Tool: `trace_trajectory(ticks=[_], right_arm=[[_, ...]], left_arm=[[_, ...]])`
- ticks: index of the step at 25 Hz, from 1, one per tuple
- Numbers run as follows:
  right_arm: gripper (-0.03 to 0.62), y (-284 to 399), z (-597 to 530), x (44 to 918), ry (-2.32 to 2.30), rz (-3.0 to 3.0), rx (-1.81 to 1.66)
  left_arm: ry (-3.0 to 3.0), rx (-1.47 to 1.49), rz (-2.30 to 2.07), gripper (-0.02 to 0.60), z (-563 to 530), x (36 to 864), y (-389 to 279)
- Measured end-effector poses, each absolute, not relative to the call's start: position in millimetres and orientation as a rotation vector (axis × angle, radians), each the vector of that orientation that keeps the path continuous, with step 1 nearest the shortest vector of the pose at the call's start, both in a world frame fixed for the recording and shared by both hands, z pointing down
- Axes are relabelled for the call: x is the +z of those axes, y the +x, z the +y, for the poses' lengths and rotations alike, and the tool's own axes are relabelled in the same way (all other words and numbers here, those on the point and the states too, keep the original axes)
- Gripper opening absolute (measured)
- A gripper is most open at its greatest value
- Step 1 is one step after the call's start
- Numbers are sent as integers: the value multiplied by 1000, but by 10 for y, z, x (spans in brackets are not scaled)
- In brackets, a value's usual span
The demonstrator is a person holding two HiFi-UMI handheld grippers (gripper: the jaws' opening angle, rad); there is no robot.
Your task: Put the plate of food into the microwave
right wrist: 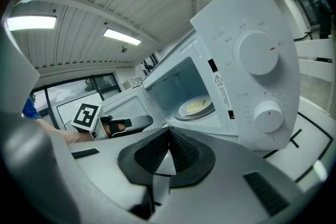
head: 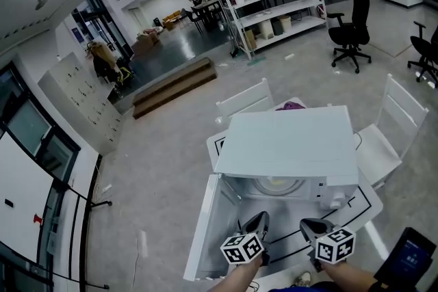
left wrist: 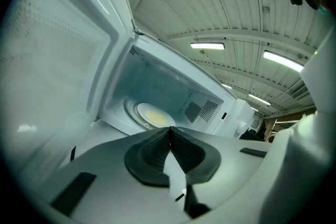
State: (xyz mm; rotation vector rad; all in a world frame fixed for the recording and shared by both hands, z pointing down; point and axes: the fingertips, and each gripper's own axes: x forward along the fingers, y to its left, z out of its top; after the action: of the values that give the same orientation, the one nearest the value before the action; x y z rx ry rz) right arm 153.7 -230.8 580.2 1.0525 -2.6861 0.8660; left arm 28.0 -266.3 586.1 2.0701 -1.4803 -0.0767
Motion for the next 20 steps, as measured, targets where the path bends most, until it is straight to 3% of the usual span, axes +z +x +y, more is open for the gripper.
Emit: trace_trajectory(ticks=[20], right_arm=[[2, 1363, -1659, 5588, 1112, -2698, 807]], left_arm=[[2161, -91, -1418, 6, -1950, 5640, 248]])
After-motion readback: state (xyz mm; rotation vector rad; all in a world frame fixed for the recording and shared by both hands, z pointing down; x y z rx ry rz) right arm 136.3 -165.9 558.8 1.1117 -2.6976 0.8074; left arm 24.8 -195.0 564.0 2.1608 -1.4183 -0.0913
